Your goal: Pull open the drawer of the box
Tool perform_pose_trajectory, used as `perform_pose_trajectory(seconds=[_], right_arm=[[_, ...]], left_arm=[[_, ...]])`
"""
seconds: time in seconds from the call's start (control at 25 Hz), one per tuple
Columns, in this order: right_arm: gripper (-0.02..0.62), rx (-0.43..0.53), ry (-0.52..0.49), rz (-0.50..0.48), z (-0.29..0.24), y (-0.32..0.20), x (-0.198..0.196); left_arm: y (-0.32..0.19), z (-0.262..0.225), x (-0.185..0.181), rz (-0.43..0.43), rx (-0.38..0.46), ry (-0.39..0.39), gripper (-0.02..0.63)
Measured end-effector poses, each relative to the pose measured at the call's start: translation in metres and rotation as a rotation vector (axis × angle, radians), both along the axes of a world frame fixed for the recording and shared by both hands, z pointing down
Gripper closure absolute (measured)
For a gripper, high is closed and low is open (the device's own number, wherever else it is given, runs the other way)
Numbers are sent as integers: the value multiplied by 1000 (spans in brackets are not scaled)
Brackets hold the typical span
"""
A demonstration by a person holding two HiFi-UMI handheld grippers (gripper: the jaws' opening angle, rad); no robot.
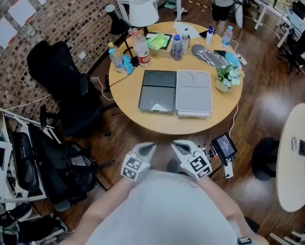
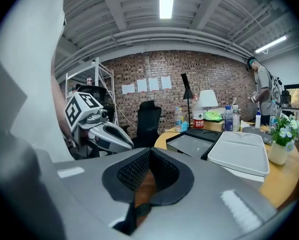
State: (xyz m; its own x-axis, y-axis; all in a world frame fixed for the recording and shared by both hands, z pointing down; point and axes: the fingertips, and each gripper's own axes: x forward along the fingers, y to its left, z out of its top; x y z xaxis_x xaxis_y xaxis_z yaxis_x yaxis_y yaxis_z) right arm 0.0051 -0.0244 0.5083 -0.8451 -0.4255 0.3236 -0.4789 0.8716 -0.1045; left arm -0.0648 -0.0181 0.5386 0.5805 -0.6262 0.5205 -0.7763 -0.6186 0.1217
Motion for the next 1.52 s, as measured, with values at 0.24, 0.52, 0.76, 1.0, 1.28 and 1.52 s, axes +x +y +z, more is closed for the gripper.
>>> perform_pose_trajectory(seconds=[0.24,0.52,0.76,1.0,1.28,1.52], right_arm=[[594,-4,41,-5,12,-5,-5],[594,-6,73,8,21,-13,-7],[594,0,86,34,33,-35,-4],[594,-1,113,89,45,-41,-3],[594,15,87,138,47,-64,-13],[594,8,35,181,51,-73,-10]], left_arm=[[-10,15,-5,12,40,-129,601],[-33,45,-1,91,92,-251,601],[-54,69,-7,110,118,-374,601],[-62,90,-13,189,141,-549,600],[-118,103,-27,209,265,-770,601],[-153,111,-27,240,346,-900,600]])
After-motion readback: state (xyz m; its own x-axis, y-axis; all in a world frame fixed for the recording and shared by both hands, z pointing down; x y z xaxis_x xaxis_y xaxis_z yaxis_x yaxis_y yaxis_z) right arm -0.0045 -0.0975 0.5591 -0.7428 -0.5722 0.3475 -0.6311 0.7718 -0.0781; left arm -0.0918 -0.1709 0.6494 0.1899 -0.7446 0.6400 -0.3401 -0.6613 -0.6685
